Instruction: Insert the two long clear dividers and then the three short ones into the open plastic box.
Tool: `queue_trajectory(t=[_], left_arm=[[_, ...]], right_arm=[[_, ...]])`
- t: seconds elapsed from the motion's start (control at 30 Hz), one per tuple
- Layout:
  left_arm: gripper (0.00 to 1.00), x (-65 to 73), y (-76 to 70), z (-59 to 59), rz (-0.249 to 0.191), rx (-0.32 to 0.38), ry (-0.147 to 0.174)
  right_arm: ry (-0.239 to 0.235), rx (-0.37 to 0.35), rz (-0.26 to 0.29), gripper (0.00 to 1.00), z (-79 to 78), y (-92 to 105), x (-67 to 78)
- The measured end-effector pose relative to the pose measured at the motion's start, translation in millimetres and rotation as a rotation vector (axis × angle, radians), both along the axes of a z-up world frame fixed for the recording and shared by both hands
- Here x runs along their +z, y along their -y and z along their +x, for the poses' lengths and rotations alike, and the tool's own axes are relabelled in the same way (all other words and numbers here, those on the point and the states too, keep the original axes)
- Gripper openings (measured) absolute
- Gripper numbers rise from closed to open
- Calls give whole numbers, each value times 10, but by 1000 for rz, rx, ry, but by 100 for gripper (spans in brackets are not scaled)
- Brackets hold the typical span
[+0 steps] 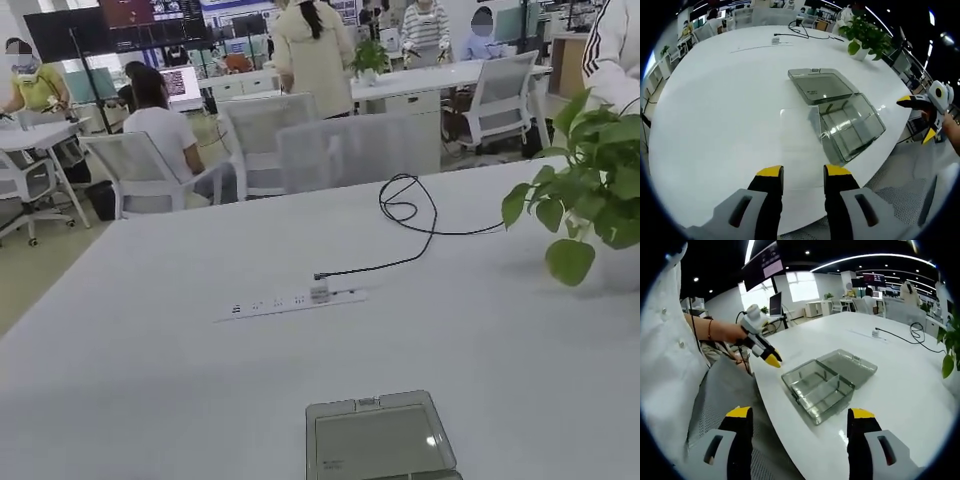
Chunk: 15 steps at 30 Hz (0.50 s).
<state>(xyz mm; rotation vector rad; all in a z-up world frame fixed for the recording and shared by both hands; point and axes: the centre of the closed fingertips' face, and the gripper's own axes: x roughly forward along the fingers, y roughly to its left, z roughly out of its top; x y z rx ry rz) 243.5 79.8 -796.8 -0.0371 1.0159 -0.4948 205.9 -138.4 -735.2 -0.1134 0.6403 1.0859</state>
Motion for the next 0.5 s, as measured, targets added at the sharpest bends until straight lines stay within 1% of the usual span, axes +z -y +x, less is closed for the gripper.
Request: queue_trajectory(t=[0.03, 0.07, 0.1, 0.13, 0.2, 0.23, 0.27, 0.33, 0.37, 0.4, 0.43, 0.5], left_arm=[[30, 63, 29, 2, -25, 7, 13], [30, 102, 49, 9, -40, 9, 24], [30, 166, 87, 18, -69, 12, 39], [30, 186, 99, 20, -77, 13, 43], [30, 300, 167, 25, -116, 12, 69], [30, 372, 220, 31, -146, 13, 84], [30, 408, 251, 24, -159, 9, 88], [30, 500, 329, 20, -187, -2, 112], [30, 548, 378, 19, -205, -12, 125], [30, 582, 405, 20, -218, -12, 133], [30, 636, 458, 17, -243, -11, 142], [30, 699, 524, 10, -260, -28, 159]], right_arm=[[-17, -6, 0, 78, 2, -24, 20], [-8, -7, 8, 78, 21, -67, 76], [-5, -10, 22, 77, 30, -108, 127], [-18, -16, 37, 76, 34, -166, 187], [-37, -30, 47, 76, 55, -244, 256], [-38, -47, 54, 75, 86, -298, 309], [-39, -52, 63, 72, 102, -344, 348], [-48, -77, 101, 70, 146, -466, 460], [-52, -90, 137, 68, 170, -549, 540], [-56, -91, 142, 65, 178, -588, 565], [-51, -107, 148, 62, 216, -647, 608], [-50, -123, 167, 57, 263, -754, 676]])
